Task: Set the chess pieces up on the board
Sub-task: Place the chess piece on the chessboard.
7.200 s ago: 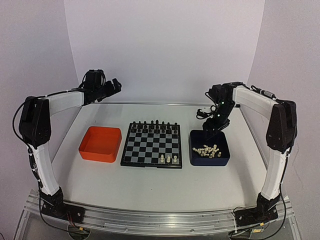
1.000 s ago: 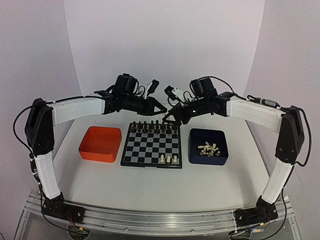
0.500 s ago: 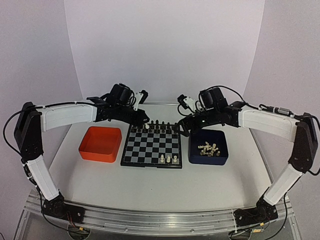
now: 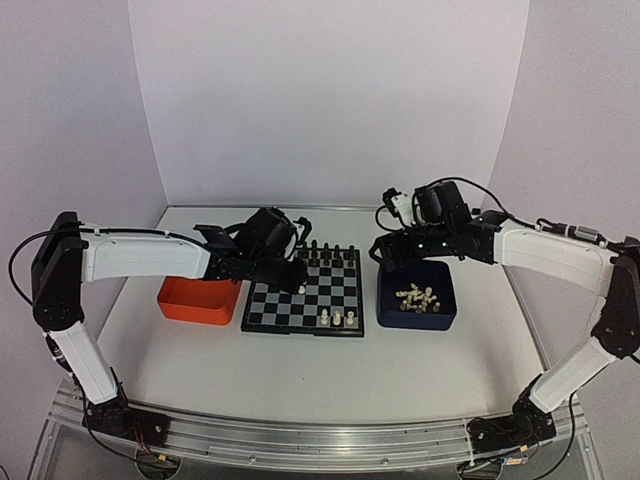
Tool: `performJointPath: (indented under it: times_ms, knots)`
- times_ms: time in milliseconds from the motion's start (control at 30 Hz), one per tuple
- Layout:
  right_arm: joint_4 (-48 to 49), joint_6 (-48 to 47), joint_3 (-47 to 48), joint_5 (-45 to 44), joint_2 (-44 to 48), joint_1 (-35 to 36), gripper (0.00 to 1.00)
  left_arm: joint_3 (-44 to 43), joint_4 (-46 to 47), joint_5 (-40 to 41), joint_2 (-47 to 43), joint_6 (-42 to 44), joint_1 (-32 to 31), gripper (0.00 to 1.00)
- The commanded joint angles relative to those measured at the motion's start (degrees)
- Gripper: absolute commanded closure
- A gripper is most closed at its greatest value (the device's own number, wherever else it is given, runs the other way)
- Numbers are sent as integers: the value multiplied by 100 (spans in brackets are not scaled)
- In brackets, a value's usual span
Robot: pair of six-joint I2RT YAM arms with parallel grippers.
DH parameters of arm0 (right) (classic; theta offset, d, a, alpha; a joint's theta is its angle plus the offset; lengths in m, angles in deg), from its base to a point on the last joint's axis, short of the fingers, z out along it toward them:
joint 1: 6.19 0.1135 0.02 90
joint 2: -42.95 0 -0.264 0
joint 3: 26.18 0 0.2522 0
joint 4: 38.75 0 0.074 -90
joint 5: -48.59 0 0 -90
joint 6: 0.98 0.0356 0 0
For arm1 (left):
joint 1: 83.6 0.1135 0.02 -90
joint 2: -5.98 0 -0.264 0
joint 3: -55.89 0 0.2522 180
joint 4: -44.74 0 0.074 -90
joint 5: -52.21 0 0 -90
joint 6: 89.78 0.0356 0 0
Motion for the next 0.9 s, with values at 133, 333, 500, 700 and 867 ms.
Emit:
performJointPath:
  times_ms: [133, 333, 500, 700, 867]
  knots:
    - [57, 150, -160, -146, 287, -19, 8, 105, 126, 448, -95, -745, -298, 100]
    - [48, 130, -290, -154, 394, -20, 8, 268, 258, 507, 12, -1074, -344, 100]
    - [38, 145, -391, -205, 517, -22, 7, 188, 258, 468, 211, -1134, -416, 100]
    - [43, 153, -482, -309, 616, -24, 7, 117, 283, 473, 426, -1244, -445, 100]
    - [39, 126, -506, -342, 632, -30, 7, 35, 290, 485, 541, -1297, -449, 100]
